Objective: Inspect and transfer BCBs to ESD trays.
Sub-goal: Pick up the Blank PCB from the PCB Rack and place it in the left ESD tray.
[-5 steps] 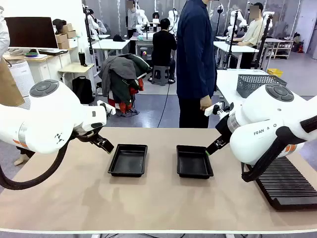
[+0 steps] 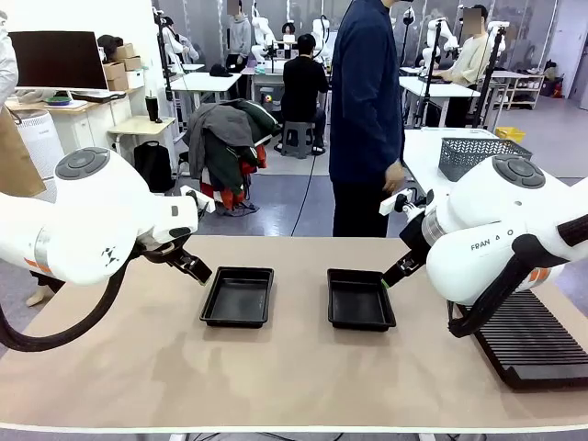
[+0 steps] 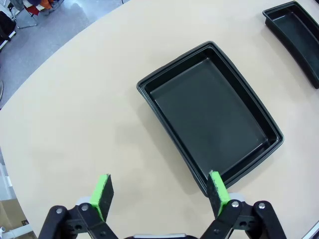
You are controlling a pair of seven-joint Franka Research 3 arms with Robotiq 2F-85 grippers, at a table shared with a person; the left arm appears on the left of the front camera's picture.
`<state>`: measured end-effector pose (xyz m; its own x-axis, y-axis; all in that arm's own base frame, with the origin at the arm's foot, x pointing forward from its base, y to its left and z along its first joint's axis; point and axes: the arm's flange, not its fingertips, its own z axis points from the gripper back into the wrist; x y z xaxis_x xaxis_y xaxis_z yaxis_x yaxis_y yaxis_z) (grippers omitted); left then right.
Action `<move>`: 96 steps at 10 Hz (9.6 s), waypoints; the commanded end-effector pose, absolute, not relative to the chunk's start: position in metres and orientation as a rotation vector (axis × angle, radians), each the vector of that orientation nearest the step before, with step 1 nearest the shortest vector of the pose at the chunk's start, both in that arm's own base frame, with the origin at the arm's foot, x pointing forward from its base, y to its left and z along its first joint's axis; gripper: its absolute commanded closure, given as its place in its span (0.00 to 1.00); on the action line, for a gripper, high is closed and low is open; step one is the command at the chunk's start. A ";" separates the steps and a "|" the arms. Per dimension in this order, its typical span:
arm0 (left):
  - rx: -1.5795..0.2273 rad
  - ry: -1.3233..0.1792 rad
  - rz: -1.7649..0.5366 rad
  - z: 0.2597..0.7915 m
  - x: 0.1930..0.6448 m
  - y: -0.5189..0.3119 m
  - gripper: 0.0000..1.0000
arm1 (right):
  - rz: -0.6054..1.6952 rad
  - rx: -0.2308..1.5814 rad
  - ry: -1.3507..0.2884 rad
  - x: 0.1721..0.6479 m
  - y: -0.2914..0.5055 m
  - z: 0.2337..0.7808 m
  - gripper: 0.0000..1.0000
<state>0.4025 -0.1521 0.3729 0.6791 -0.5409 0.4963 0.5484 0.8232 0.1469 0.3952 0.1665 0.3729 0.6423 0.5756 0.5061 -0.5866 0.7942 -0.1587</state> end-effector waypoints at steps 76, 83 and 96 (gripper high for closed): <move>-0.409 -0.327 0.004 0.748 0.339 -0.066 0.00 | -0.079 0.529 -0.262 0.367 -0.078 0.751 0.00; -0.409 -0.327 0.004 0.748 0.339 -0.066 0.00 | -0.079 0.529 -0.262 0.367 -0.078 0.751 0.00; -0.409 -0.327 0.004 0.748 0.339 -0.066 0.00 | -0.079 0.529 -0.262 0.367 -0.078 0.751 0.00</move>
